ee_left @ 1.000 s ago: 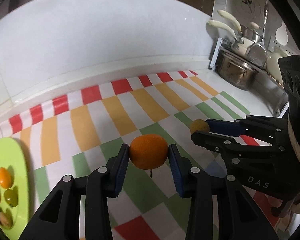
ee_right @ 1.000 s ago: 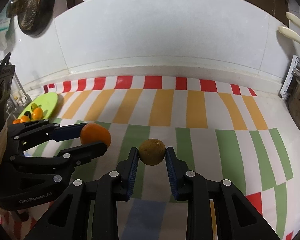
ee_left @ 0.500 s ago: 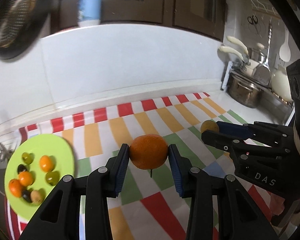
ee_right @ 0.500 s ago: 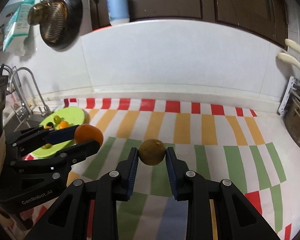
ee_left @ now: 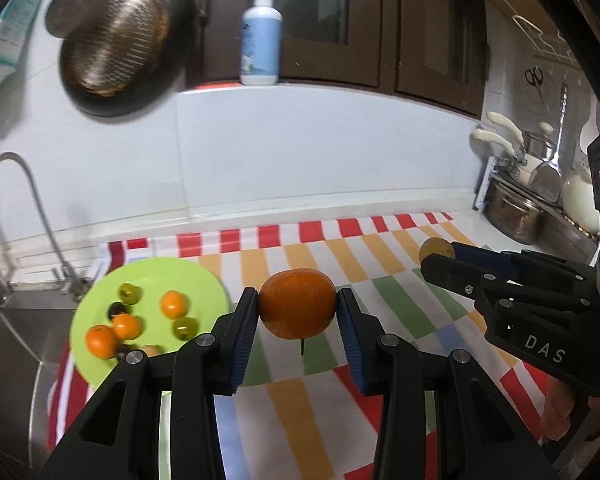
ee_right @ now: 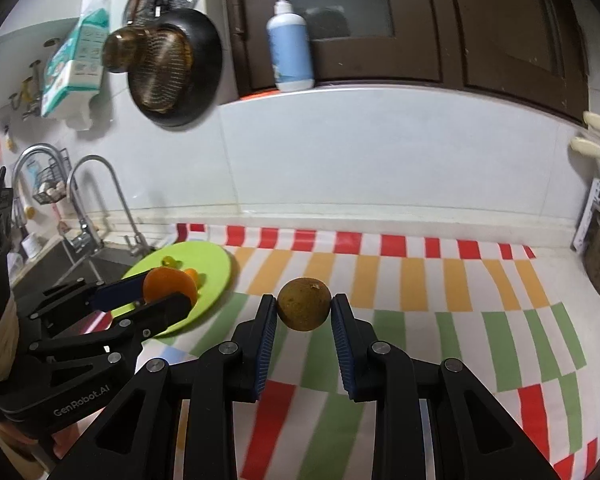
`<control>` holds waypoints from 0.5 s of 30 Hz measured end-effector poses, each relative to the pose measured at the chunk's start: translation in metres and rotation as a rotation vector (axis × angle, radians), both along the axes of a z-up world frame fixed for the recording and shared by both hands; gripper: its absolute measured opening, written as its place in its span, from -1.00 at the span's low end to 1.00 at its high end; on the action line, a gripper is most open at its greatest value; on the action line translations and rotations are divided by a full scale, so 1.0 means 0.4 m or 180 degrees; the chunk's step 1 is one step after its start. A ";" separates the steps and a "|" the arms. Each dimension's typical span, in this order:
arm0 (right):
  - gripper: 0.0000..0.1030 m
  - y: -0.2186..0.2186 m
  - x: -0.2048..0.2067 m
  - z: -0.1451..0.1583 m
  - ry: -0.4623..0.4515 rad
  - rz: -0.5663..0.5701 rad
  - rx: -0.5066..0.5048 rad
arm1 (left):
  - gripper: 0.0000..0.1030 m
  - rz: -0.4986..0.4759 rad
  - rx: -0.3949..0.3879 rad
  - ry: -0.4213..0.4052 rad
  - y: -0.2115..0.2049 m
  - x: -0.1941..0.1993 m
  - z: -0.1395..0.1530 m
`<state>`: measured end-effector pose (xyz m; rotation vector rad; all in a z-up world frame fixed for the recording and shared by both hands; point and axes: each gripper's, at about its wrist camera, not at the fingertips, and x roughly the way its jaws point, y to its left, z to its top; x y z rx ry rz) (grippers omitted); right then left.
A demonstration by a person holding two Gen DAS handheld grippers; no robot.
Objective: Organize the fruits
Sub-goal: 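Carry the orange and yellow fruit in both grippers over the plate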
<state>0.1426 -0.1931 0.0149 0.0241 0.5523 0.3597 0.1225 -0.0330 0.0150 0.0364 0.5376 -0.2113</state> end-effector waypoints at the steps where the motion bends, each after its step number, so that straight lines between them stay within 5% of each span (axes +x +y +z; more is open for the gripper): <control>1: -0.43 0.009 -0.005 0.004 -0.0010 0.0020 0.0007 | -0.23 0.0020 0.0003 -0.0018 0.007 -0.007 0.005; 15: -0.43 0.126 -0.055 0.039 -0.0136 0.0293 0.0103 | -0.23 0.0287 0.0019 -0.0202 0.128 -0.091 0.050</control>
